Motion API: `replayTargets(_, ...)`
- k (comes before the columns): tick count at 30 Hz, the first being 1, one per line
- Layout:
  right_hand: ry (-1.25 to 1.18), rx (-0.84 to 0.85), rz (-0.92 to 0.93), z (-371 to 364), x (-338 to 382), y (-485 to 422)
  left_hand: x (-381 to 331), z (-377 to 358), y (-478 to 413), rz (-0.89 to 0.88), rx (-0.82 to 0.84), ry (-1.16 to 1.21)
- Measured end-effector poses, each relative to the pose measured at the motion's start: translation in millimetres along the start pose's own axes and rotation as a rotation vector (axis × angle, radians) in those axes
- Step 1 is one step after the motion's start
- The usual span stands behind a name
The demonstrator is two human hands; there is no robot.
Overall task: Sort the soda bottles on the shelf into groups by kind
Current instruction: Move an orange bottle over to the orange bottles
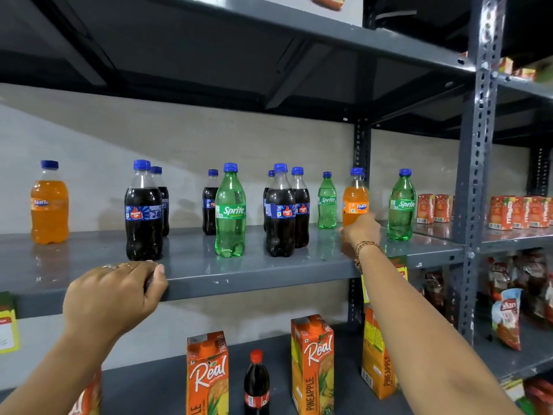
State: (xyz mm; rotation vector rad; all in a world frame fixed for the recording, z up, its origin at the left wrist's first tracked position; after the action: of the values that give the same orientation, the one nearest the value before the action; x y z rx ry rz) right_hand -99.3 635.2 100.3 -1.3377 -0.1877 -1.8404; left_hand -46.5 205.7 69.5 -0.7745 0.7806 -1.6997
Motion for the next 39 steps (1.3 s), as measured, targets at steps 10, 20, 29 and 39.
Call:
replayTargets(10,-0.109,-0.168,0.05,18,4,25,-1,7,2,0.014,-0.014,-0.018)
replayTargets(20,-0.329,-0.306,0.484,5,85,138,-3,13,2,-0.005,-0.028,-0.035)
replayTargets(29,-0.462,0.234,0.653,-120,175,246,45,24,9,-0.084,0.125,-0.097)
replayTargets(39,-0.354,0.597,0.613,-247,254,306,160,46,49,-0.034,0.031,-0.14)
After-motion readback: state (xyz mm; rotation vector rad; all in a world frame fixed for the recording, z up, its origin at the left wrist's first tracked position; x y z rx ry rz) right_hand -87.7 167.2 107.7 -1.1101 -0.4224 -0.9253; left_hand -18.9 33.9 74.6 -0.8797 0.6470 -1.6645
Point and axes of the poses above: each hand's wrist, its own y-axis away from the middle knuckle, its own z-axis out of the back of the hand, x = y × z, the point moved 8 cm from there along -y, towards the middle knuckle, and after that the axes turned 10 degrees about x, right-handed, at the moved point
